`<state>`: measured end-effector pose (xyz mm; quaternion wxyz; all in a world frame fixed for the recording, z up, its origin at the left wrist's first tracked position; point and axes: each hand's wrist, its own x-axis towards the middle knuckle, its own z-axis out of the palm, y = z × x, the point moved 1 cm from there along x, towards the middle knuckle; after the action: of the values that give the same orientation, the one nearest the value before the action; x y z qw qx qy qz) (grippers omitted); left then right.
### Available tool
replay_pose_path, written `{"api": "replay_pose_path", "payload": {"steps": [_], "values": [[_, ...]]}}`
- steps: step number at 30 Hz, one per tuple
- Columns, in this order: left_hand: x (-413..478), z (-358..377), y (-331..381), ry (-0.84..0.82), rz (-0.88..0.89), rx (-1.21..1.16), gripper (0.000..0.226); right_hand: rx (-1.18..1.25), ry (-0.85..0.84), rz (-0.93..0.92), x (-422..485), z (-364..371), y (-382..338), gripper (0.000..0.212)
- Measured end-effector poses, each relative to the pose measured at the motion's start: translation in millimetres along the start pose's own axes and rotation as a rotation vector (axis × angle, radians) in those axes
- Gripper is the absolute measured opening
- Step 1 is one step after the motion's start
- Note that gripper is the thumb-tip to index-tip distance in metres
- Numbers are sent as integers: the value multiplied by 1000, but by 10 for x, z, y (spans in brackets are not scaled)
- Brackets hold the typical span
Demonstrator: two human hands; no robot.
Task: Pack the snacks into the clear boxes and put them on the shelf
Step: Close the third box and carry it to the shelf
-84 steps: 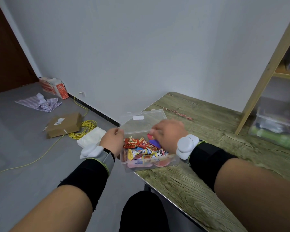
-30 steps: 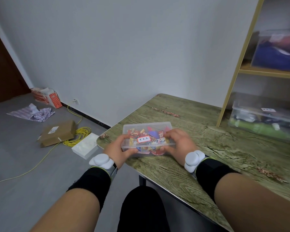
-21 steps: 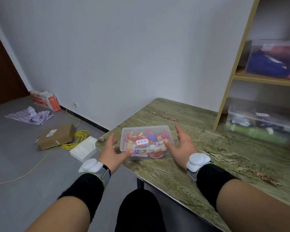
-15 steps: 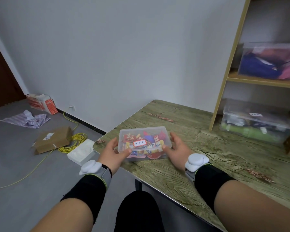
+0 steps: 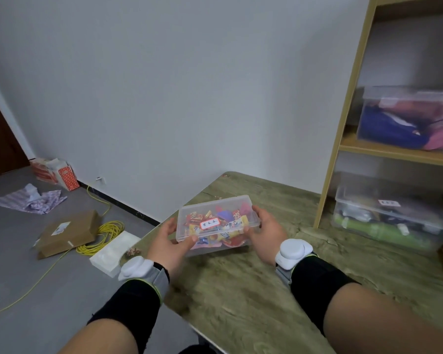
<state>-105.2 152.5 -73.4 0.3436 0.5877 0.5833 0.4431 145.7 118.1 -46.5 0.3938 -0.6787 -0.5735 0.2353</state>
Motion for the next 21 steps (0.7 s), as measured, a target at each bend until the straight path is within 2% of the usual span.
{"api": "replay_pose_path", "payload": {"steps": [10, 21], "values": [[892, -146, 990, 63, 47, -19, 77, -39, 44, -132, 910, -683, -896, 61], [1465, -852, 3400, 64, 175, -49, 73, -98, 153, -227, 1414, -2262, -2805, 58]]}}
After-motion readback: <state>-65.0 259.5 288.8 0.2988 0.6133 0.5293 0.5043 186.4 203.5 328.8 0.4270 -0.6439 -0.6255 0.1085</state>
